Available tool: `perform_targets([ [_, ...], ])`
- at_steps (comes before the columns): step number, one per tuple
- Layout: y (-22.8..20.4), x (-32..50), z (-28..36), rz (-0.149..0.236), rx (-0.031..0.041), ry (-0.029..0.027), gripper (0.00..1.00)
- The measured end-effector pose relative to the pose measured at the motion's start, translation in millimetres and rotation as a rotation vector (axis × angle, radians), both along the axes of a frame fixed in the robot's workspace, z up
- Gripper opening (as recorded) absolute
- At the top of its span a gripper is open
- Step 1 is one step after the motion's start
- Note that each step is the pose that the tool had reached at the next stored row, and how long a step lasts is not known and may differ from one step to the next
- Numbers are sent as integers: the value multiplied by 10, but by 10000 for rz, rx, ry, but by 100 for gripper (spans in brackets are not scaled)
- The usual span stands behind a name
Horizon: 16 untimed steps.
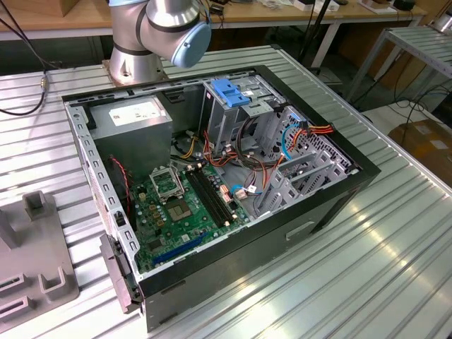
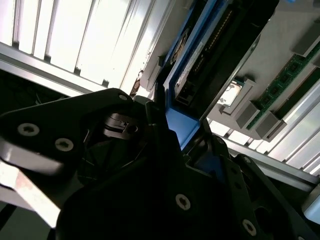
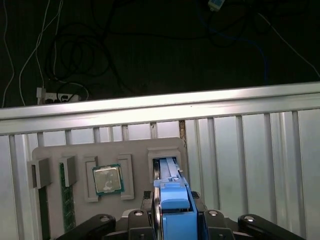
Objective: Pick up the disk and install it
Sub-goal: 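Pick up the disk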
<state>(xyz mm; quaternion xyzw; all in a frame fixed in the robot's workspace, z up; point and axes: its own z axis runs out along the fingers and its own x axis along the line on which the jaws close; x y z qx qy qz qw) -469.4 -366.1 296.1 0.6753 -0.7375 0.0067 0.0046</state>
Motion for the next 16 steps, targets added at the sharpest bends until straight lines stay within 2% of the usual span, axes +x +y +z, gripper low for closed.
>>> perform_targets([
  [12, -1, 0, -2, 1, 0, 0, 37],
  [16, -12, -1, -3, 257, 0, -1, 37],
])
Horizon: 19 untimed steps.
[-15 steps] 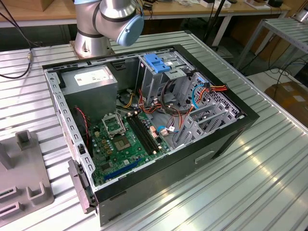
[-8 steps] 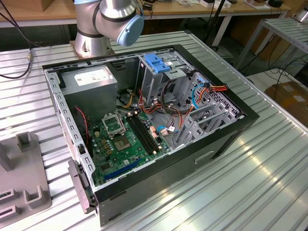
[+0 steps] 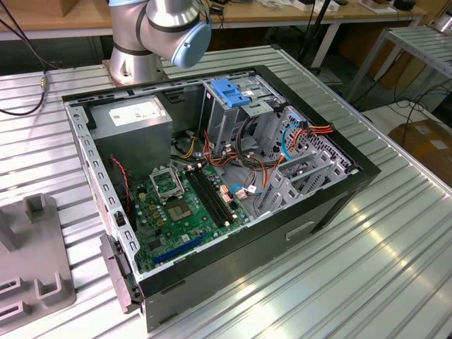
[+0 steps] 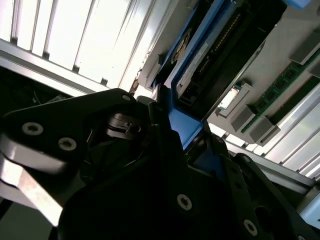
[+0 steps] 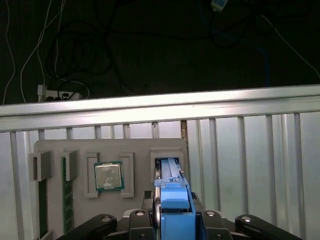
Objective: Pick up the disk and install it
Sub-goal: 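Pick up the disk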
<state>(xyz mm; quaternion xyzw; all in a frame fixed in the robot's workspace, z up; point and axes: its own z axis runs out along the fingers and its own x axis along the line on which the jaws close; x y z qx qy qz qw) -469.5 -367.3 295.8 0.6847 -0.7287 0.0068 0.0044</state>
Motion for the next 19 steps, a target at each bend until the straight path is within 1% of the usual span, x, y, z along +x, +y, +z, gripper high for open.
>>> perform_targets([
  [3, -1, 0, 0, 9, 0, 0, 37],
  [7, -6, 0, -1, 385, 0, 0, 37],
  [19, -7, -1, 4, 392, 0, -1, 37],
])
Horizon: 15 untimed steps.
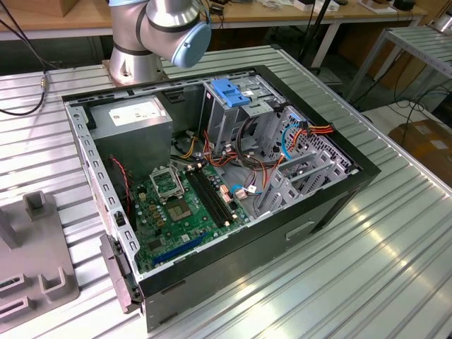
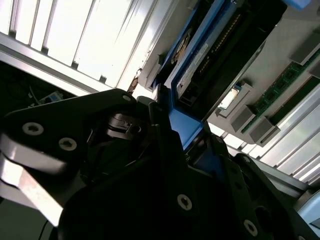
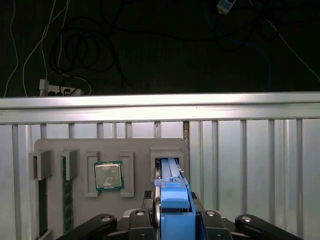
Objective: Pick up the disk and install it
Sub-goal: 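Pick up the disk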
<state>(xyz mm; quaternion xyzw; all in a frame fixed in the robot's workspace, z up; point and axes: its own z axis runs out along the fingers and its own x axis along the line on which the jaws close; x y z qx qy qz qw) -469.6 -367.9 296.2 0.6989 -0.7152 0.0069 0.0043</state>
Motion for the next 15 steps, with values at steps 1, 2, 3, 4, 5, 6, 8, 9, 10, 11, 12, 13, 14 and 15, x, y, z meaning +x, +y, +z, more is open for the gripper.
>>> perform_targets([
  [1, 0, 0, 6, 0, 0, 1, 37],
  [2, 0, 0, 15, 0, -1, 2, 37],
  [3, 0, 0, 25, 0, 0, 1, 37],
  [4, 0, 0, 45, 0, 0, 2, 37],
  [5, 0, 0, 69, 0, 0, 1, 37],
  [6, 0, 1, 85, 0, 0, 1, 37],
  [8, 0, 0, 121, 0, -1, 1, 37],
  [9, 0, 0, 145, 0, 0, 1, 37],
  [10, 0, 0, 171, -1, -1, 2, 37],
  [11, 0, 0, 187, 0, 0, 2, 37],
  [12, 0, 0, 203, -1, 1, 1, 37],
  [13, 0, 0, 217, -1, 1, 2, 37],
  [14, 1, 0, 231, -1, 1, 2, 37],
  [15, 0, 0, 242, 0, 1, 2, 37],
])
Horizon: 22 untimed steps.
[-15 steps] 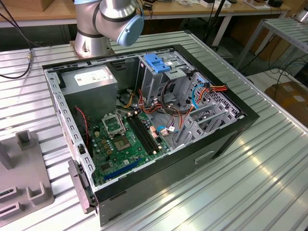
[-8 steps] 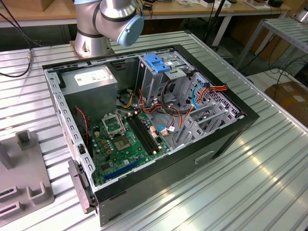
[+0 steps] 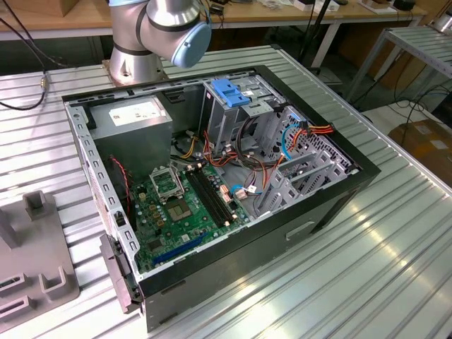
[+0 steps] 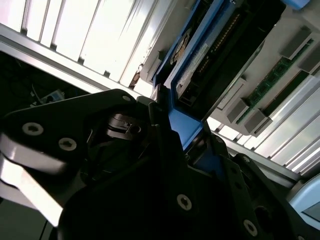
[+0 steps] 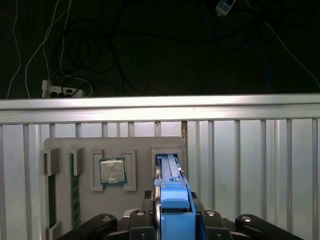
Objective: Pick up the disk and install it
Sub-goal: 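Pick up the disk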
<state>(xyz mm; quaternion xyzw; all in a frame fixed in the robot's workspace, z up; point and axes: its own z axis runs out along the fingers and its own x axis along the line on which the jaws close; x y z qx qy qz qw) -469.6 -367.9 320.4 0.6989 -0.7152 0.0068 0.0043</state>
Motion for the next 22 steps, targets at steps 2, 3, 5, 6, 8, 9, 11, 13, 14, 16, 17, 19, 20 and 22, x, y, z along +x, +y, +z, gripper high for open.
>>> perform_targets([
  [2, 0, 0, 20, 0, 1, -1, 37],
  [3, 0, 0, 33, 0, 1, -2, 37],
  [5, 0, 0, 63, 0, 1, 0, 37],
  [6, 0, 0, 73, 0, 1, 0, 37],
  [8, 0, 0, 98, 0, 1, 0, 37],
  [9, 0, 0, 111, 0, 1, -1, 37],
  [11, 0, 0, 139, 0, 1, 0, 37],
  [13, 0, 0, 169, 0, 1, -1, 37],
  [14, 0, 0, 183, 0, 1, -1, 37],
  [16, 0, 0, 219, 0, 0, 0, 37],
  [17, 0, 0, 238, 0, 1, -1, 37],
  [19, 0, 0, 270, 0, 1, -1, 37],
  [20, 0, 0, 278, 0, 2, -1, 37],
  [22, 0, 1, 307, 0, 1, 0, 37],
])
